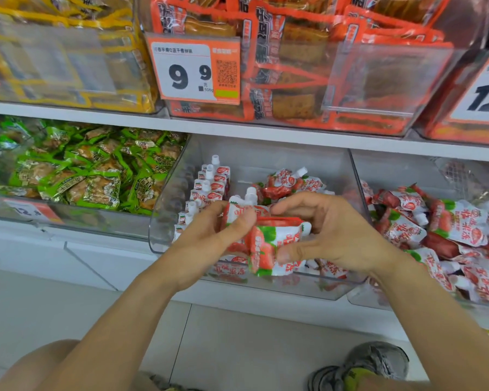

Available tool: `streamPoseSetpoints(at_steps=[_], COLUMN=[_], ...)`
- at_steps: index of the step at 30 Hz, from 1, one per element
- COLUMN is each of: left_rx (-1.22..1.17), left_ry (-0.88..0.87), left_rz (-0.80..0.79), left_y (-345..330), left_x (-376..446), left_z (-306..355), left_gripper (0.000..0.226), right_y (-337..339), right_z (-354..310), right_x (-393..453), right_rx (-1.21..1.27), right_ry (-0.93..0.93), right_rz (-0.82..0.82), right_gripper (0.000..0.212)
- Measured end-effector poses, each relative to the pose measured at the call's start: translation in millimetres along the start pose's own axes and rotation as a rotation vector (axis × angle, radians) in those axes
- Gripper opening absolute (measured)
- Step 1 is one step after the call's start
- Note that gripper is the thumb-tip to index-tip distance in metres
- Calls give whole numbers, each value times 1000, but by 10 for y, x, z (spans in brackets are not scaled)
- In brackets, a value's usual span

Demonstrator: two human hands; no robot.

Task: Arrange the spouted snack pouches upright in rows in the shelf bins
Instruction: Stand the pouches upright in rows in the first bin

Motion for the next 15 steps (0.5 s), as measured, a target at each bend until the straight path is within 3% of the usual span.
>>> streamPoseSetpoints(at_steps=[3,7,10,11,13,15], left_rx=[-24,37,-87,-130,-172,-183], left_ry=[-32,-74,-52,-47,-59,-81], left_rz=[-88,-59,4,13,15,17], left_y=[-91,-73,-48,-63,-113,-141], left_x=[-55,-51,-34,-36,-58,-77], left_z=[63,108,103,111,129,127], left_gripper=[59,47,45,46,46,46], right_y=[55,285,256,179,-110,-304], right_z=[-70,-133,-30,69,289,255], right_x=[10,-29,-202,-259,-295,-315], right_rx=[-65,-107,-68,53,391,466], right_ry=[58,119,90,21,-185,-181], right_rz=[81,435,696,721,598,453], right_gripper=[57,66,68,63,51,38])
Point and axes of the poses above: each hand's wrist, its own x-axis towards the middle knuckle, its own y-axis out of the back of the hand, z = x × y, the point moved 9 cm from there along x, towards the middle knuckle, and after that the axes turned 12 degrees about z, right-handed, at the moved point
